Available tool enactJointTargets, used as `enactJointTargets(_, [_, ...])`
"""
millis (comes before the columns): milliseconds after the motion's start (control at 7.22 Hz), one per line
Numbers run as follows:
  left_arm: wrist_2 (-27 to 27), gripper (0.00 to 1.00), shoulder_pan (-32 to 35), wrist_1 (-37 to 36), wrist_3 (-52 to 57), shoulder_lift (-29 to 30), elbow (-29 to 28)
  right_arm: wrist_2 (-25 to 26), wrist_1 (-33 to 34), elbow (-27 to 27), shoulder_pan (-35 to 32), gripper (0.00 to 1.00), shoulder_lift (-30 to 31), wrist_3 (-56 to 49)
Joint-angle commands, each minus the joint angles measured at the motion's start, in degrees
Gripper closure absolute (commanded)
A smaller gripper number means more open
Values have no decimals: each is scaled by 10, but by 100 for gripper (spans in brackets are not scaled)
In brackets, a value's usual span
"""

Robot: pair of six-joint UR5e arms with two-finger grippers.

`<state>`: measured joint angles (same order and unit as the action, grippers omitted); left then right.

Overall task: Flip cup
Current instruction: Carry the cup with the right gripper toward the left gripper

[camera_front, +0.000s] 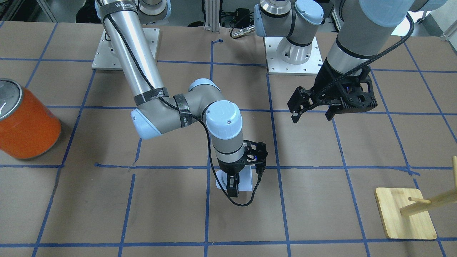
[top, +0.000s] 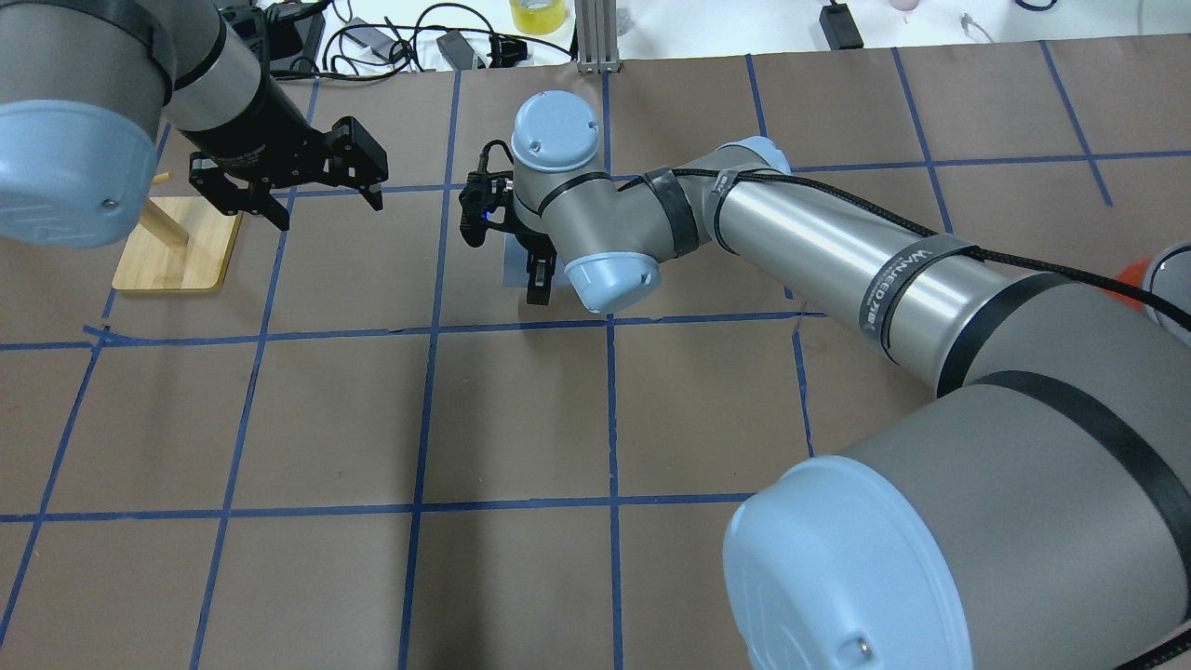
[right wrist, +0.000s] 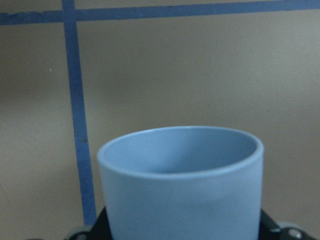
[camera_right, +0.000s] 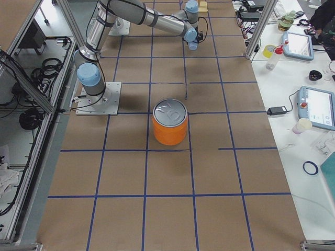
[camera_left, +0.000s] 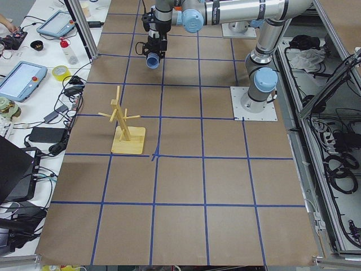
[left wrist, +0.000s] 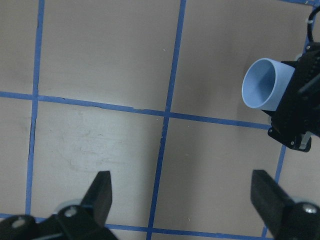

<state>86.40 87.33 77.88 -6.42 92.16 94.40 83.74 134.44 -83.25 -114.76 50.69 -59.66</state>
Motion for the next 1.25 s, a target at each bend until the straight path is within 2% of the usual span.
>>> enactJointTargets(0, [-10,0,4,5,0,-5,1,-5,0,-2,0,48,-12,-2])
enactJointTargets(138, [-11,0,5,4,0,-8,0,-5,-1,-2,0,42,-12,-5])
enactJointTargets(415, [-31,0,4,4,-1,-8,3,-30,-1,-4,0,12,-11,-5])
enactJointTargets(554, [-43,0,4,5,-4,-8,3,-31,-2,-4,1,0,-9,-5])
enactJointTargets(831, [-40,0,0,4,-1,-8,2,-24,-6,-3,1,0,0,-2])
enactJointTargets(1108, [-42,0,-1,4,0,-8,2,-19,-8,-15,8,0,44,25])
